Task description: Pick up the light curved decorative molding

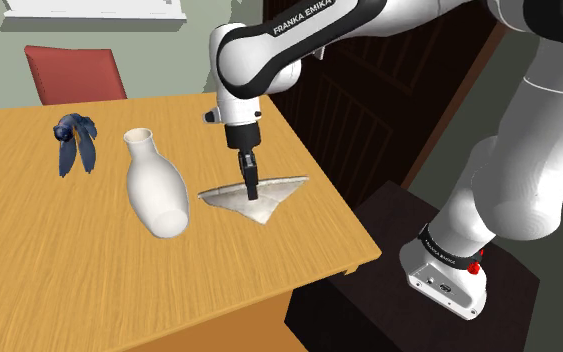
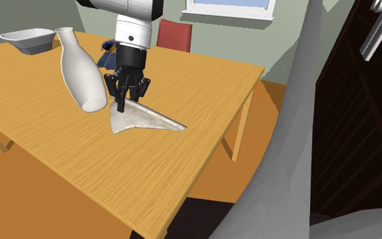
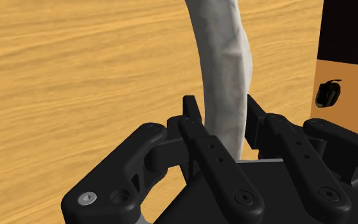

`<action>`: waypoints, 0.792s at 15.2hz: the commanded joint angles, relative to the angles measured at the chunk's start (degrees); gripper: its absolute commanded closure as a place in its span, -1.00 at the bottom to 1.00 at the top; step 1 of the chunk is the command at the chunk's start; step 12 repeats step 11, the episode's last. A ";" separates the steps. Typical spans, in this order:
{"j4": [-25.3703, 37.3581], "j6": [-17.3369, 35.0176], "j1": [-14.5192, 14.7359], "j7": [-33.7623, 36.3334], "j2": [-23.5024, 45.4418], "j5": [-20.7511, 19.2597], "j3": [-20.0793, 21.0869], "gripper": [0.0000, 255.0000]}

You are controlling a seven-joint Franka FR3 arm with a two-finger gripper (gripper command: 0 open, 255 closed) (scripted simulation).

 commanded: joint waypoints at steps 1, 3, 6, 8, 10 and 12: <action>0.78 -1.49 -0.07 0.37 -0.75 -0.07 -0.02 1.00; 1.45 -2.84 -0.13 0.72 -1.47 -0.10 -0.04 1.00; 2.56 -4.89 -0.22 1.23 -2.48 -0.16 -0.08 1.00; 3.36 -6.26 -0.28 1.58 -3.09 -0.19 -0.10 1.00; 3.83 -7.05 -0.32 1.78 -3.44 -0.20 -0.12 1.00; 3.84 -7.06 -0.32 1.78 -3.43 -0.20 -0.12 1.00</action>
